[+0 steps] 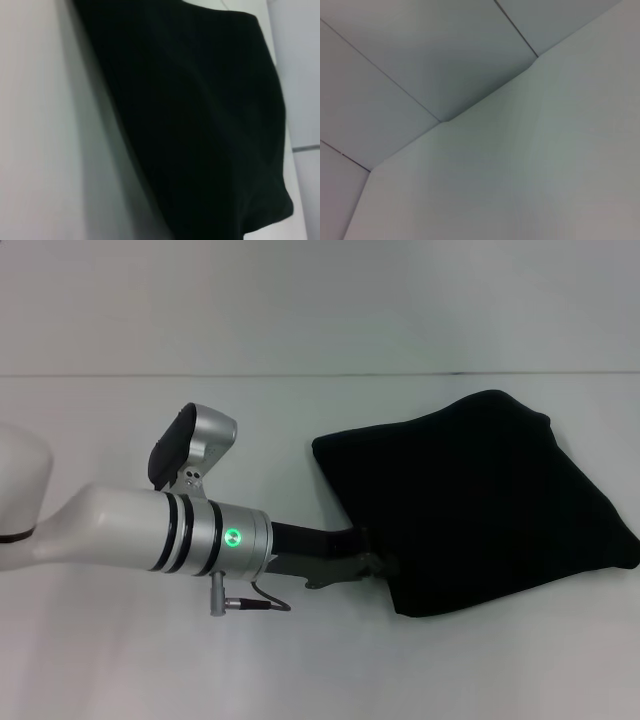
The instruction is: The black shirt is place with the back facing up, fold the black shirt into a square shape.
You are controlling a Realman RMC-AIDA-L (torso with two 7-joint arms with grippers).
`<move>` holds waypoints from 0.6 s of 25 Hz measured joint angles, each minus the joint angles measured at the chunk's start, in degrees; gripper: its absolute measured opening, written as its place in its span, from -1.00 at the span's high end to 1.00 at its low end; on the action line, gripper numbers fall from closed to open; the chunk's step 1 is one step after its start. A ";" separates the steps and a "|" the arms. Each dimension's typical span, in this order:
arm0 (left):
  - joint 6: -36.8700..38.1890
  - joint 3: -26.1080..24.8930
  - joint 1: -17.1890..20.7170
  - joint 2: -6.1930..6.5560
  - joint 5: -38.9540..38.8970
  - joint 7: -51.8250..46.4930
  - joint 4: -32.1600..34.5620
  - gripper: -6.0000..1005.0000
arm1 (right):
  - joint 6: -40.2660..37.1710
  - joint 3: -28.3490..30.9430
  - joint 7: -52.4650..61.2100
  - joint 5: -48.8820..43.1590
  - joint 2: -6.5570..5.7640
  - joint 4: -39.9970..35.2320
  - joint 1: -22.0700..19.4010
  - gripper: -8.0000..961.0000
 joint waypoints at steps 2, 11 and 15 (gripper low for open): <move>0.97 -0.24 0.46 0.05 -0.01 0.22 0.81 0.90 | 0.02 -0.06 -0.14 -0.01 0.10 0.00 -0.02 -0.68; 8.60 -3.23 8.19 1.88 0.21 -1.14 8.05 0.96 | -0.18 0.02 -0.15 -0.01 0.20 0.04 0.00 -0.68; 12.96 -6.13 11.17 2.85 2.28 -1.17 10.15 0.96 | -0.24 -0.27 -0.15 -0.01 0.15 0.05 0.11 -0.68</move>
